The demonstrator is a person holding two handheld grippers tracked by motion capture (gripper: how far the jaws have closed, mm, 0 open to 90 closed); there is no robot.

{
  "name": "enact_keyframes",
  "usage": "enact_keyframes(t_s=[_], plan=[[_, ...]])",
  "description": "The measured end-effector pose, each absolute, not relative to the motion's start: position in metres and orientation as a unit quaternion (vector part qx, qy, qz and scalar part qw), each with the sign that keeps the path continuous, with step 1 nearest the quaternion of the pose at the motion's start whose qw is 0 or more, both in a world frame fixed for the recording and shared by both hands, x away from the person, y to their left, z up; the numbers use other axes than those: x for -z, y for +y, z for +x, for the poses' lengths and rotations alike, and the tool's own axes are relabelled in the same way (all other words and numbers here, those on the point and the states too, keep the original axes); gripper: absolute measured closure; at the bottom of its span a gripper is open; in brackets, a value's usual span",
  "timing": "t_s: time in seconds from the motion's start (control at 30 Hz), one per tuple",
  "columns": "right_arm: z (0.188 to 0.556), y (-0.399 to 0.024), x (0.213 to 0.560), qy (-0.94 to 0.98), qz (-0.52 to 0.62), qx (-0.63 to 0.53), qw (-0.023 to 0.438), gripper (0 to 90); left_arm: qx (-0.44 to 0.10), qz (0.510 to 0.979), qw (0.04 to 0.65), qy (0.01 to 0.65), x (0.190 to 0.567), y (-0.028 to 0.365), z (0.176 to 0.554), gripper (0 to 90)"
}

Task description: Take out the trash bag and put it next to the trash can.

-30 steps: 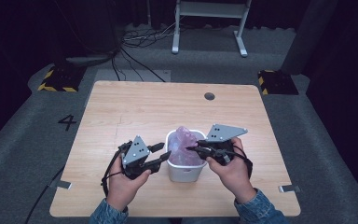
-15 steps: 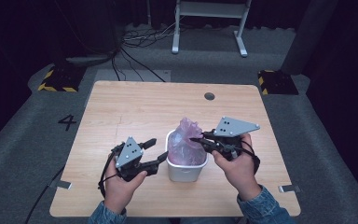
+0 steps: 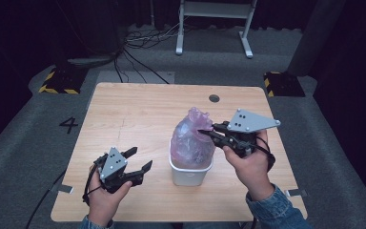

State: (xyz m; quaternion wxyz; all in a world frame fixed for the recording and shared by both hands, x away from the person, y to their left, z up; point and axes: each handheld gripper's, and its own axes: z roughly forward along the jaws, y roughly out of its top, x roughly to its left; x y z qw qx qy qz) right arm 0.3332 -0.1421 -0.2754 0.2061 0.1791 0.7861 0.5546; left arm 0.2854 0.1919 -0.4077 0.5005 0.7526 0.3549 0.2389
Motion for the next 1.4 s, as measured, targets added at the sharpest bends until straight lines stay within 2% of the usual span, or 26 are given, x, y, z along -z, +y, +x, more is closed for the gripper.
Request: enact_keyframes(t_s=[0.3,0.97,1.4], plan=[[0.33,-0.148,0.253,0.774,0.172,-0.563,0.233,88.2,-0.247,0.776,0.456,0.358,0.419,0.203,0.288,28.6],[0.319,-0.206,0.221,0.739,0.2,-0.565,0.307,88.2,-0.239,0.78,0.433,0.384,0.437,0.225,0.285,26.2],[0.331,-0.234,0.245,0.758,0.243,-0.52,0.309,87.8,-0.241,0.774,0.417,0.411,0.449,0.246,0.282,25.9]])
